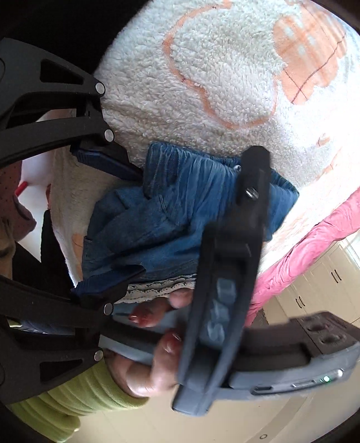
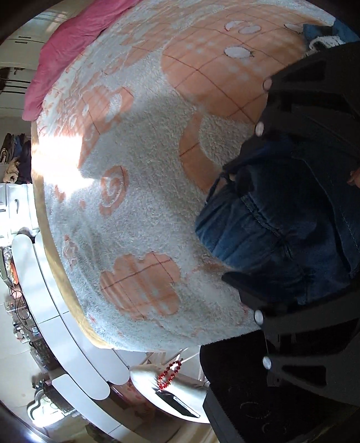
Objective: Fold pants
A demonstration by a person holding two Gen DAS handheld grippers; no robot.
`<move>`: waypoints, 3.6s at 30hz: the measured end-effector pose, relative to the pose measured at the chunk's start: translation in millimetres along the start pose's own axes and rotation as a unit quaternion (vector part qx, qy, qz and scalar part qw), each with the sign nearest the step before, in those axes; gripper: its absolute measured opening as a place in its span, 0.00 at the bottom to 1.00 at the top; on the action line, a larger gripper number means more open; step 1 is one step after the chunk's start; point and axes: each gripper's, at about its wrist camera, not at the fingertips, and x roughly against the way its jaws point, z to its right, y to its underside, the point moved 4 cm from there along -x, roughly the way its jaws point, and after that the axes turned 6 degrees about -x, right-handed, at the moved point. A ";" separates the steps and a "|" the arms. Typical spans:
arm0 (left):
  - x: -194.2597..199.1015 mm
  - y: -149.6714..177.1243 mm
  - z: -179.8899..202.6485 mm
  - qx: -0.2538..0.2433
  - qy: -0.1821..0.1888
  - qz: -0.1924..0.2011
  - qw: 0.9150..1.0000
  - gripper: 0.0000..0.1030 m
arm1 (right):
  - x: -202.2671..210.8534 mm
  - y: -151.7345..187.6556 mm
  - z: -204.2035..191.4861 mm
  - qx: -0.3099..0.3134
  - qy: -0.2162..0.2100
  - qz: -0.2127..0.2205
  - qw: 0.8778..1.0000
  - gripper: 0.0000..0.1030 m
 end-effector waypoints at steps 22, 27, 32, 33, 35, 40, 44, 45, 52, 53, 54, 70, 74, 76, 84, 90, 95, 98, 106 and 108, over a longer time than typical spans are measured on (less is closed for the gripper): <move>-37.9 -16.4 131.5 -0.126 0.022 -0.015 0.992 0.55 | 157.5 81.3 114.0 -0.156 -0.086 0.181 0.967 0.37; -63.8 -7.8 161.4 -0.160 0.029 -0.049 0.985 0.60 | 176.2 122.7 153.2 -0.216 -0.092 0.208 0.950 0.53; -90.7 12.0 172.4 -0.187 0.040 -0.091 0.977 0.61 | 192.8 163.8 187.7 -0.282 -0.070 0.235 0.928 0.58; -94.2 16.1 173.7 -0.191 0.040 -0.099 0.976 0.62 | 191.7 167.1 186.6 -0.279 -0.058 0.230 0.931 0.58; -99.9 21.3 174.5 -0.203 0.032 -0.106 0.973 0.65 | 183.9 171.0 179.2 -0.267 -0.036 0.209 0.940 0.59; -104.5 30.5 176.1 -0.210 0.028 -0.110 0.971 0.66 | 158.3 190.7 184.1 -0.245 0.078 0.149 0.955 0.60; -104.0 33.4 176.4 -0.210 0.027 -0.109 0.971 0.66 | 146.7 203.7 196.0 -0.269 0.074 0.142 0.950 0.61; -102.3 34.4 178.0 -0.211 0.026 -0.109 0.971 0.66 | 147.1 203.5 194.7 -0.268 0.076 0.143 0.950 0.62; -79.3 25.3 184.7 -0.228 0.001 -0.082 0.970 0.75 | 189.9 207.3 176.4 -0.261 0.069 0.207 0.940 0.72; -76.5 23.3 184.7 -0.231 -0.004 -0.076 0.970 0.76 | 195.5 207.3 174.5 -0.261 0.071 0.213 0.939 0.73; -72.9 20.5 184.2 -0.235 -0.012 -0.068 0.970 0.77 | 201.1 210.8 171.4 -0.261 0.072 0.222 0.937 0.74; -58.9 -9.8 148.0 -0.217 -0.065 -0.036 0.973 0.83 | 242.5 263.1 115.1 -0.208 0.109 0.263 0.936 0.82; -56.6 -22.6 138.9 -0.221 -0.082 -0.028 0.972 0.83 | 231.7 261.0 87.3 -0.144 0.131 0.246 0.950 0.82; -56.8 -32.1 135.9 -0.219 -0.083 -0.026 0.972 0.81 | 222.9 256.7 68.6 -0.101 0.134 0.236 0.957 0.82; -83.3 -56.2 150.7 -0.241 -0.054 -0.052 0.968 0.47 | 168.4 229.9 9.8 0.037 0.116 0.184 0.975 0.64; -127.0 -62.2 157.1 -0.279 -0.067 -0.094 0.953 0.47 | 147.3 212.2 2.7 0.090 0.138 0.161 0.973 0.55; -156.0 -66.8 138.0 -0.271 -0.087 -0.121 0.951 0.47 | 124.3 200.3 7.4 0.138 0.180 0.131 0.965 0.50; -158.1 -68.7 135.0 -0.265 -0.082 -0.120 0.953 0.47 | 109.4 199.5 12.7 0.132 0.150 0.102 0.974 0.11; -155.2 -68.1 130.7 -0.255 -0.068 -0.110 0.958 0.47 | 111.9 225.9 19.2 0.106 0.126 0.094 0.982 0.08; -153.2 -67.9 130.7 -0.251 -0.068 -0.106 0.960 0.47 | 107.5 227.9 21.9 0.083 0.115 0.104 0.984 0.09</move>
